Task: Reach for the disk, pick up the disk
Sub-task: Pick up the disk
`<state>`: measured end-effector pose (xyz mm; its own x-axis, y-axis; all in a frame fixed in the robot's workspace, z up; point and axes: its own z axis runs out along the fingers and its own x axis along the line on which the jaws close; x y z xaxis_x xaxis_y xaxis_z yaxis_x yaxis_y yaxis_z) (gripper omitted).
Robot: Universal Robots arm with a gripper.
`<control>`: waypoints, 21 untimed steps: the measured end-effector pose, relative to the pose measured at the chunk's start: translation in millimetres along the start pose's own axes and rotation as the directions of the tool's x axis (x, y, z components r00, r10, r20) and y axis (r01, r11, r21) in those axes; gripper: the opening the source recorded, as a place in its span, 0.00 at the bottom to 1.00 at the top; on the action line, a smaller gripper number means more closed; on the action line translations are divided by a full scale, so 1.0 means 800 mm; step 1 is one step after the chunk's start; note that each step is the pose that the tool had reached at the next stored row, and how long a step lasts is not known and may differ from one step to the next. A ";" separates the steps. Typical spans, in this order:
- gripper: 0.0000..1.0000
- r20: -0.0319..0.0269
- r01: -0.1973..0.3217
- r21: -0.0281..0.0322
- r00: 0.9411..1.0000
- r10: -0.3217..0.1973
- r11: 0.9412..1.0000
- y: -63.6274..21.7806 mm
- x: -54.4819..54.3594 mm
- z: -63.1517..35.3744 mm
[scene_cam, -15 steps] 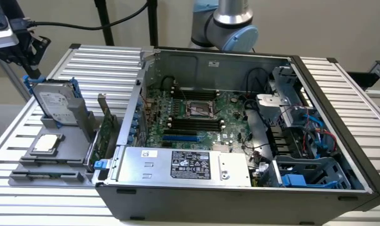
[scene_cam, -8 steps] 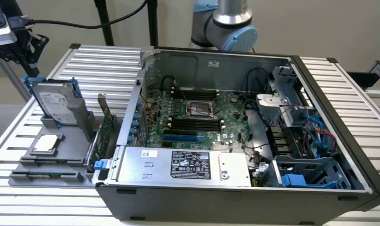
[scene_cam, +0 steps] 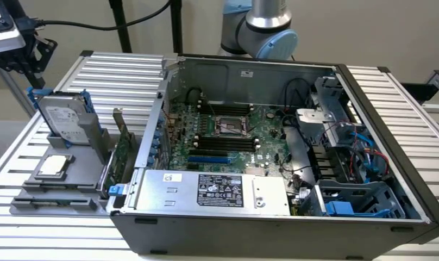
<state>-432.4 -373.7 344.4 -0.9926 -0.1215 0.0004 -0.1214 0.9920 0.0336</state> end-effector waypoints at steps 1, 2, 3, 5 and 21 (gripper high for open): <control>0.11 -0.001 0.019 0.000 1.000 -0.019 1.000 0.000 0.000 0.000; 0.11 -0.001 0.038 0.000 0.999 -0.038 0.999 0.000 0.000 0.000; 0.11 -0.002 0.055 0.000 0.998 -0.055 0.998 0.000 0.000 0.000; 0.11 -0.003 0.091 0.000 0.996 -0.091 0.996 0.000 0.000 0.000; 0.11 -0.012 0.374 -0.002 0.927 -0.374 0.928 0.000 0.000 0.000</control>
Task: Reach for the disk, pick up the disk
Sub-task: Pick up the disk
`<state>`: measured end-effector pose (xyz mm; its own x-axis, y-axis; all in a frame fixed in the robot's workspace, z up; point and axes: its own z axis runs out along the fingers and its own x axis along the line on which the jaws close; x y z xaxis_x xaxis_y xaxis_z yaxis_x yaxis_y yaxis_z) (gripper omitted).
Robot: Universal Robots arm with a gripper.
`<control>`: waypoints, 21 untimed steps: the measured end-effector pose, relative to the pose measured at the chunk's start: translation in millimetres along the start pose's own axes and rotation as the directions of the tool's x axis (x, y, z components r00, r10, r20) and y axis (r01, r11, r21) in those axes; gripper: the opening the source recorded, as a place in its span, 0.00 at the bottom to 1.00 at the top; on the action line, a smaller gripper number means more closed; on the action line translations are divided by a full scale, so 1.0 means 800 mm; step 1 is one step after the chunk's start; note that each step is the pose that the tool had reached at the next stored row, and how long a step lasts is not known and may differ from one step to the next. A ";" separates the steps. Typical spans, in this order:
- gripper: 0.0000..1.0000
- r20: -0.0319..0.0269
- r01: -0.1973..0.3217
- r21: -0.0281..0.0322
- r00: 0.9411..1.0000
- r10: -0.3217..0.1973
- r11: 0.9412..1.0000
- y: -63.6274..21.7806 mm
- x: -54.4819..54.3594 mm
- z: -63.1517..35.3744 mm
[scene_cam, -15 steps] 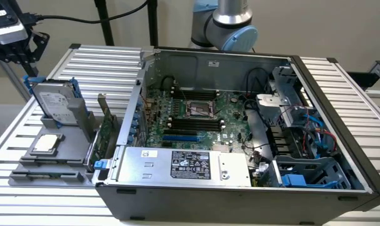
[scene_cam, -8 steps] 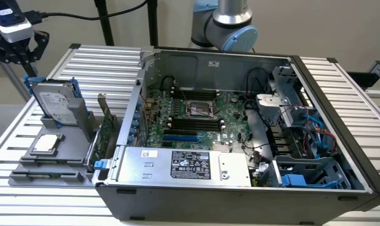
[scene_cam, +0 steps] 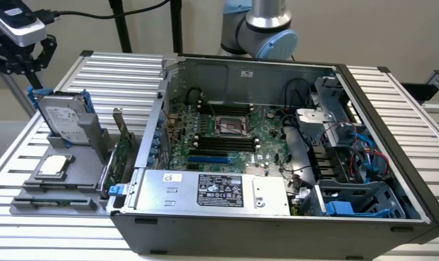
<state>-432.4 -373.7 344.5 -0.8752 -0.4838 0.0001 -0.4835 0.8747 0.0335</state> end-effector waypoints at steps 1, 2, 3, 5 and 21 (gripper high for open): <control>0.11 0.000 0.018 0.000 1.000 -0.018 1.000 0.000 0.000 0.000; 0.11 -0.001 0.036 0.000 0.999 -0.036 0.999 0.000 0.000 0.000; 0.11 -0.001 0.054 0.000 0.999 -0.054 0.999 0.000 0.000 0.000; 0.11 -0.001 0.088 0.001 0.996 -0.088 0.996 0.000 0.000 0.000; 0.11 0.011 0.297 0.017 0.955 -0.298 0.955 0.002 -0.001 0.001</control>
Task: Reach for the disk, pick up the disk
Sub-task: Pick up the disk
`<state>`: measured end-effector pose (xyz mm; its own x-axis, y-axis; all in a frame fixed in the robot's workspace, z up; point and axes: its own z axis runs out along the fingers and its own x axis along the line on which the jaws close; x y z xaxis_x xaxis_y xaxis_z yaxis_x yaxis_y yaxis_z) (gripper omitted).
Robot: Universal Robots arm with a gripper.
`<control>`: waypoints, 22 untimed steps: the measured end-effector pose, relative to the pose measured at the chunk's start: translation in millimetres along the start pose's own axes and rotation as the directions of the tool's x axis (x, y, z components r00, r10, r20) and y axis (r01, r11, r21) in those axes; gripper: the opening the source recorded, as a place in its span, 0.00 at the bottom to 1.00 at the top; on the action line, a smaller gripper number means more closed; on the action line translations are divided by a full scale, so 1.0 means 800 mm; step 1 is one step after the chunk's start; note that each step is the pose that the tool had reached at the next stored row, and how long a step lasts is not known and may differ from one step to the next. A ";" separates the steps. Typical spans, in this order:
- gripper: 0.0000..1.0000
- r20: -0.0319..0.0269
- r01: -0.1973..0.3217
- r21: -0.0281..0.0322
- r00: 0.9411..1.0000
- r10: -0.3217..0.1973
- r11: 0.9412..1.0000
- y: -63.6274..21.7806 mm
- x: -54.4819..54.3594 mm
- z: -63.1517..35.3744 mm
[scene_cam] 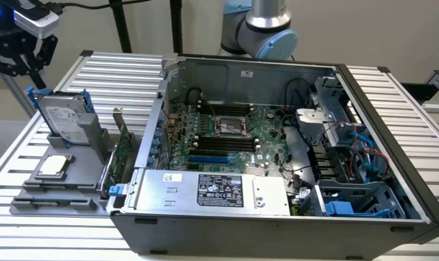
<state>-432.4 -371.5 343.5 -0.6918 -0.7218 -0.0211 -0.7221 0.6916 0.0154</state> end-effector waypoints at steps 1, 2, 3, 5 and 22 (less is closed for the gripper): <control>0.11 0.001 0.013 0.001 1.000 -0.013 1.000 0.000 0.000 0.000; 0.11 0.002 0.026 0.002 1.000 -0.026 1.000 0.000 0.000 0.000; 0.11 0.003 0.038 0.003 0.999 -0.038 0.999 0.000 0.000 0.000; 0.11 0.006 0.062 0.006 0.998 -0.062 0.998 0.001 -0.001 0.000; 0.11 0.008 0.324 0.006 0.946 -0.324 0.946 0.003 -0.003 0.000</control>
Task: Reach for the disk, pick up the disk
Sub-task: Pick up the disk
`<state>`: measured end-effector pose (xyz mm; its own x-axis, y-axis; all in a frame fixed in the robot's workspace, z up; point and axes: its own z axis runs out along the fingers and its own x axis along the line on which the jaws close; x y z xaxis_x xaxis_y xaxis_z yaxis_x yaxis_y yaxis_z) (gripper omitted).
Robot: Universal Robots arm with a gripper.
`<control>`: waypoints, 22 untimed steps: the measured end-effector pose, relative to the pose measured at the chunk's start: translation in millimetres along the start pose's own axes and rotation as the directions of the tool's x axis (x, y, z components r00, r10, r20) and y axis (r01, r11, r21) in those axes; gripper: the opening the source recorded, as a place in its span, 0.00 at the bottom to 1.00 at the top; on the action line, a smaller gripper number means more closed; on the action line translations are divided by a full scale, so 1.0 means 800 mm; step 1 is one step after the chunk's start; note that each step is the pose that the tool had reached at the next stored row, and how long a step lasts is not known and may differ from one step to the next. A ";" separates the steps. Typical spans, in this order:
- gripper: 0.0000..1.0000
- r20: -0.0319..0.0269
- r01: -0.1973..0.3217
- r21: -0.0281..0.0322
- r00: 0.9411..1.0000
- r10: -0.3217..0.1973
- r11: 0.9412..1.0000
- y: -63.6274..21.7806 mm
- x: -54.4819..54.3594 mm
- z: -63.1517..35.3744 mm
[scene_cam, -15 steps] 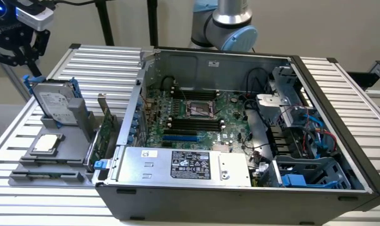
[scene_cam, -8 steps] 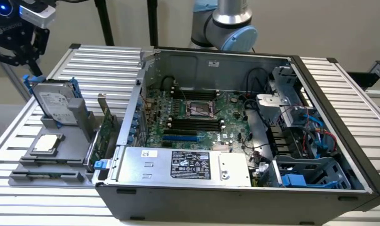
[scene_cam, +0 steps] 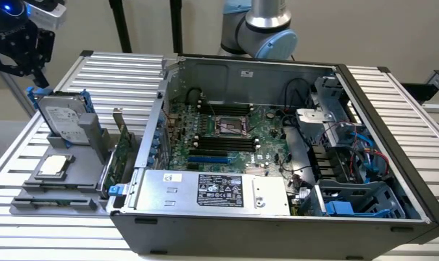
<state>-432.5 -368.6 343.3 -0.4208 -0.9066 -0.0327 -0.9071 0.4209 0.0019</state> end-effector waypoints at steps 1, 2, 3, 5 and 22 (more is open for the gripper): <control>0.11 0.000 0.019 -0.001 1.000 -0.019 1.000 0.000 0.000 0.000; 0.11 0.000 0.038 -0.001 0.999 -0.038 0.999 0.000 0.000 0.000; 0.11 0.000 0.055 -0.002 0.999 -0.055 0.999 0.000 0.000 0.000; 0.11 0.000 0.091 -0.003 0.996 -0.091 0.996 0.000 0.000 0.000; 0.11 -0.004 0.386 -0.012 0.922 -0.386 0.922 0.000 0.000 0.000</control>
<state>-432.5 -368.6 343.2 -0.0379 -0.9989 -0.0273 -0.9993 0.0379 0.0015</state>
